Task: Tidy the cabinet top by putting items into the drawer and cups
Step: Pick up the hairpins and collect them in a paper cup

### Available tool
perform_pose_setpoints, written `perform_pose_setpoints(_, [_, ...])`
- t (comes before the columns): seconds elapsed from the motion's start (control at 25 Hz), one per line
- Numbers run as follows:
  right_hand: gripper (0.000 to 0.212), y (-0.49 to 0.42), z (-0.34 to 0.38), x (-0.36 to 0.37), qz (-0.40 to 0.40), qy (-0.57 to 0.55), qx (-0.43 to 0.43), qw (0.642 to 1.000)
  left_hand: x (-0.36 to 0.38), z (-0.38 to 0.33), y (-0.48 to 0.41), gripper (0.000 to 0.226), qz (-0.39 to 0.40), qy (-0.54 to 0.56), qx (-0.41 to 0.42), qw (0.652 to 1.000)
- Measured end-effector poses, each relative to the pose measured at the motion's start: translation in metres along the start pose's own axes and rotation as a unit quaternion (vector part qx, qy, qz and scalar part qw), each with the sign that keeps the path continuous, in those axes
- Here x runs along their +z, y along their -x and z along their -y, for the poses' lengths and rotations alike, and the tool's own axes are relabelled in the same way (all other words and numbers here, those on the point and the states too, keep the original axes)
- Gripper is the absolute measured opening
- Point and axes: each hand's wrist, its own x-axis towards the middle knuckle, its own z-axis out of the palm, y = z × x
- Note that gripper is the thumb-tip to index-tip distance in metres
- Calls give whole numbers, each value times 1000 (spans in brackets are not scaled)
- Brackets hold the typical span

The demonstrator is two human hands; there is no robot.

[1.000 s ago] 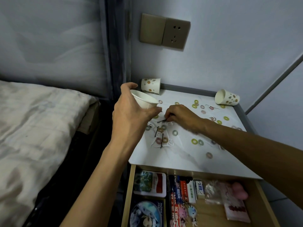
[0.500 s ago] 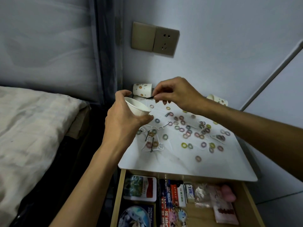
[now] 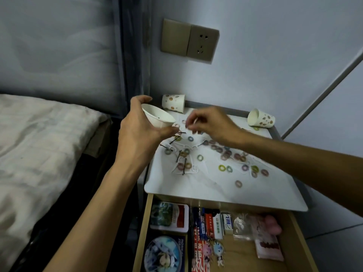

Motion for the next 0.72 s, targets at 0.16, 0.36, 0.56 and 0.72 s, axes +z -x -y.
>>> perform_pose_setpoints(0.16, [10, 22, -39, 42, 142, 133, -18, 981, 4, 0, -1, 85, -1, 1, -2, 1000])
perform_pose_setpoints(0.36, [10, 24, -48, 56, 167, 131, -29, 977, 10, -3, 1, 87, 13, 1, 0, 1000])
perform_pose_setpoints(0.56, [5, 23, -50, 56, 179, 136, -29, 974, 12, -1, 0, 85, 9, -2, -1, 1000])
perform_pose_setpoints(0.72, [4, 27, -47, 54, 163, 180, -67, 968, 15, -1, 0, 85, 13, -3, -3, 1000])
